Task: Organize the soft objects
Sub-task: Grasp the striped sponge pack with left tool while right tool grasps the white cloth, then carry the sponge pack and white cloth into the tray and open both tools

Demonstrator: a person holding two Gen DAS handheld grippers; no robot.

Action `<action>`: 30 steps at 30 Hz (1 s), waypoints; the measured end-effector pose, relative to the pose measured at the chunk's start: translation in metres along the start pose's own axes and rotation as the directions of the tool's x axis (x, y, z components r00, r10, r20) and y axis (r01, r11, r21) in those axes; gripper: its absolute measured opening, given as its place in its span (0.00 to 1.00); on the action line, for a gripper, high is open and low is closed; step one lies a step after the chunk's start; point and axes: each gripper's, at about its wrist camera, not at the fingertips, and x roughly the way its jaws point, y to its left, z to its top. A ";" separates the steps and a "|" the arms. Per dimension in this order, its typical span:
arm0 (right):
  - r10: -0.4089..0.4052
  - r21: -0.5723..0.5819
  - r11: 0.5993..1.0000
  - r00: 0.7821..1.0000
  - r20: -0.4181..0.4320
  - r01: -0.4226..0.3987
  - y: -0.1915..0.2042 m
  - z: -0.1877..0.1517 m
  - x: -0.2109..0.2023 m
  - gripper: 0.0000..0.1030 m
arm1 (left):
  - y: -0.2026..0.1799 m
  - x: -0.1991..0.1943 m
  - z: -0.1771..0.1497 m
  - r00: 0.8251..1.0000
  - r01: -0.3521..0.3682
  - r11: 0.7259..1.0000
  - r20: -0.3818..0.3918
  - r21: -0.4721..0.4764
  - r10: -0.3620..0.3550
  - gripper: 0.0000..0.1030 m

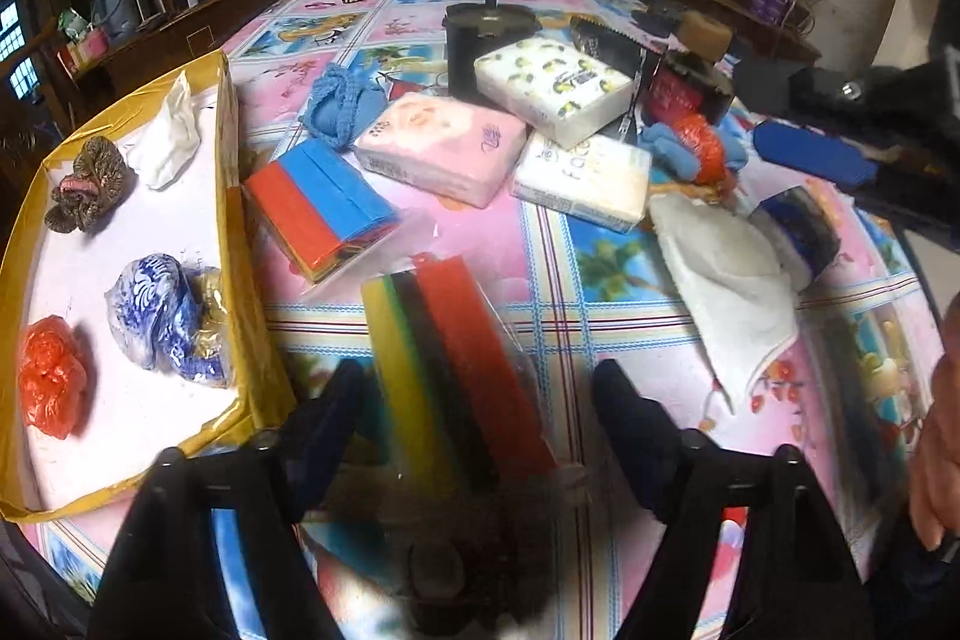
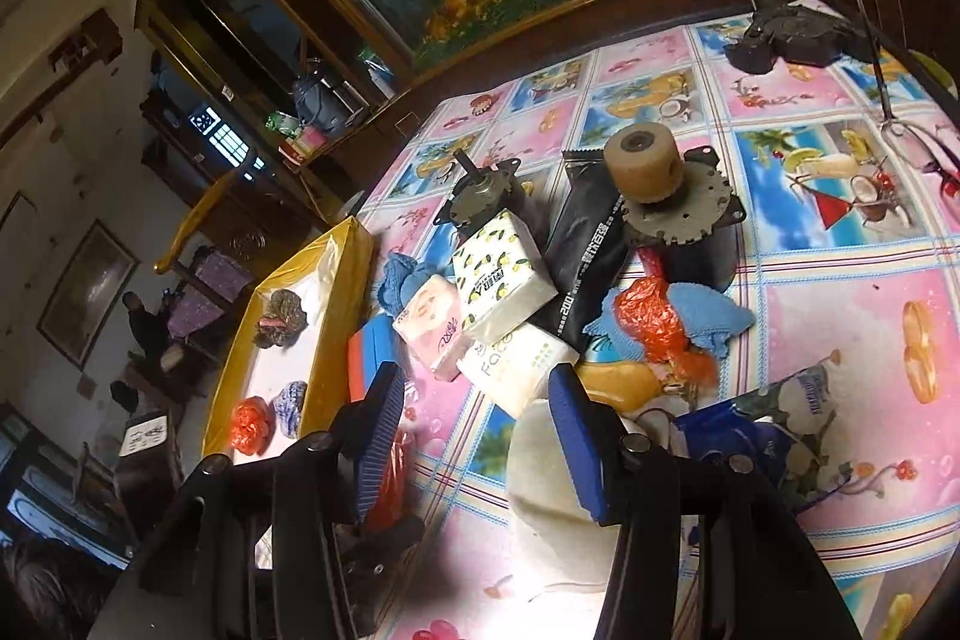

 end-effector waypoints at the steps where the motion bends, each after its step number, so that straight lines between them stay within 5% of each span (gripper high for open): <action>1: -0.012 -0.006 1.000 1.000 -0.004 0.012 0.000 -0.001 -0.001 0.53 | 0.000 0.002 0.000 1.000 0.012 1.000 -0.009 0.001 -0.012 0.48; 10: -0.128 -0.079 0.989 0.989 -0.079 0.122 -0.012 -0.024 0.008 0.61 | 0.003 0.001 0.000 0.995 0.095 0.996 0.010 0.000 -0.095 0.41; 18: -0.310 -0.271 0.924 0.943 -0.120 0.269 0.007 -0.040 0.038 0.60 | 0.001 0.000 -0.002 0.996 0.093 0.996 0.011 0.011 -0.093 0.41; 21: -0.361 -0.297 0.902 0.926 -0.114 0.315 0.004 -0.043 0.044 0.21 | 0.000 0.000 -0.001 0.995 0.096 0.995 0.012 0.016 -0.096 0.41; 30: -0.251 -0.251 0.935 0.967 0.035 0.252 0.012 -0.029 0.010 0.14 | 0.009 -0.014 -0.003 0.989 0.120 0.992 0.091 -0.025 -0.117 0.40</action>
